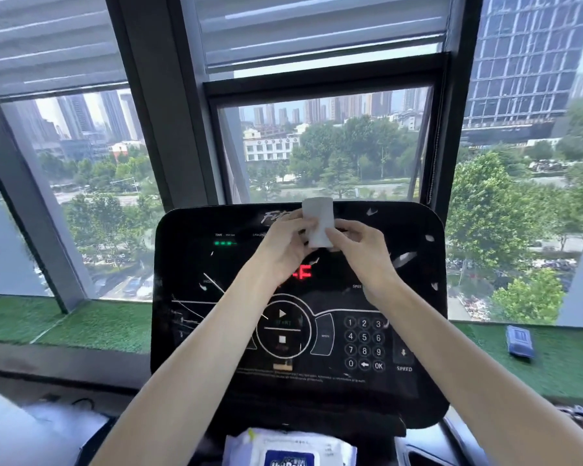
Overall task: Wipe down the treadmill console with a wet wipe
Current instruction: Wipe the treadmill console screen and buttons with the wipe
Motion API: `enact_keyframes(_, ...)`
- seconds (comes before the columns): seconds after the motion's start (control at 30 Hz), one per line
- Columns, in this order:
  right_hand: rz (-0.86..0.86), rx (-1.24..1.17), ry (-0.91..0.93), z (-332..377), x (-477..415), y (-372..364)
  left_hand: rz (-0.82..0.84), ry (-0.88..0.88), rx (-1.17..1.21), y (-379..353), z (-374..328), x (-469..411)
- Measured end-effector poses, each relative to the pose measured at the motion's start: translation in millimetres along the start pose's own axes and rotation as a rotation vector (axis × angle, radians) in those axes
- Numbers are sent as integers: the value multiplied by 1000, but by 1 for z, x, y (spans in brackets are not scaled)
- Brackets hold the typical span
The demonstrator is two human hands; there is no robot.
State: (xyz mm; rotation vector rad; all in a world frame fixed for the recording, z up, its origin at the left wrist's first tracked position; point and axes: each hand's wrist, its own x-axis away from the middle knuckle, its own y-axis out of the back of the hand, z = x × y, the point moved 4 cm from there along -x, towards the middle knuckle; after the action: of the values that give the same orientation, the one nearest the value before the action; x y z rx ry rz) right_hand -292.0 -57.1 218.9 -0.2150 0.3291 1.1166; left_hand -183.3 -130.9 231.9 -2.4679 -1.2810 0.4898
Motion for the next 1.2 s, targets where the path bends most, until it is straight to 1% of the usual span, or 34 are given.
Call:
enact_keyframes(0.07, -57, -2, -15, -2, -1, -5, -20, 19, 10, 3, 3, 0)
enact_keyframes(0.13, -81, 73, -6, -4, -2, -10, -59, 20, -15, 6, 6, 1)
enact_keyframes(0.17, -82, 129, 5, -6, -2, -13, -111, 4, -61, 10, 6, 0)
enact_keyframes(0.2, -88, 205, 25, -7, -1, -14, -209, -33, -122, 16, 4, 0)
enact_keyframes(0.23, -105, 315, 60, -8, 1, -14, -333, -96, -202, 24, -1, -1)
enact_keyframes(0.27, -133, 448, 105, -9, 3, -12, -454, -198, -318, 33, -8, -3)
enact_keyframes(0.3, -174, 590, 154, -9, 7, -9, -537, -311, -468, 39, -16, -8)
enact_keyframes(0.33, -224, 727, 204, -11, 10, -5, -578, -411, -613, 41, -23, -11)
enact_keyframes(0.4, -303, 951, 286, -17, 17, 7, -571, -534, -813, 38, -30, -19)
enact_keyframes(0.47, -303, 1100, 312, -26, 19, 19, -562, -578, -879, 31, -26, -25)
enact_keyframes(0.57, -249, 1204, 336, -33, 17, 34, -551, -635, -967, 19, -16, -28)
enact_keyframes(0.63, -231, 1241, 357, -32, 14, 40, -574, -655, -1034, 10, -11, -29)
enact_keyframes(0.7, -208, 1294, 382, -32, 11, 43, -589, -666, -1050, -1, -4, -30)
enact_keyframes(0.73, -198, 1318, 397, -32, 8, 45, -556, -682, -1065, -11, 3, -30)
enact_keyframes(0.8, -178, 1369, 424, -32, 4, 49, -432, -733, -1138, -31, 17, -31)
enact_keyframes(0.87, -144, 1411, 444, -34, 0, 54, -349, -765, -1193, -36, 22, -32)
enact_keyframes(0.9, -116, 1420, 454, -35, -1, 57, -378, -747, -1181, -31, 18, -36)
enact_keyframes(0.97, -63, 1417, 474, -36, -2, 61, -571, -700, -1073, -14, 8, -38)
enact_keyframes(1.0, -45, 1414, 483, -37, -3, 63, -644, -690, -1056, -10, 8, -38)
enact_keyframes(1.03, -33, 1416, 493, -37, -2, 64, -651, -702, -1099, -15, 10, -36)
enact_keyframes(1.07, -23, 1424, 503, -37, -2, 65, -565, -724, -1187, -29, 16, -36)
enact_keyframes(1.13, -7, 1451, 522, -37, -2, 65, -330, -795, -1367, -56, 35, -39)
enact_keyframes(1.17, 7, 1462, 523, -37, -1, 65, -273, -801, -1382, -60, 38, -42)
enact_keyframes(1.2, 22, 1471, 522, -36, 0, 66, -285, -787, -1342, -57, 35, -45)
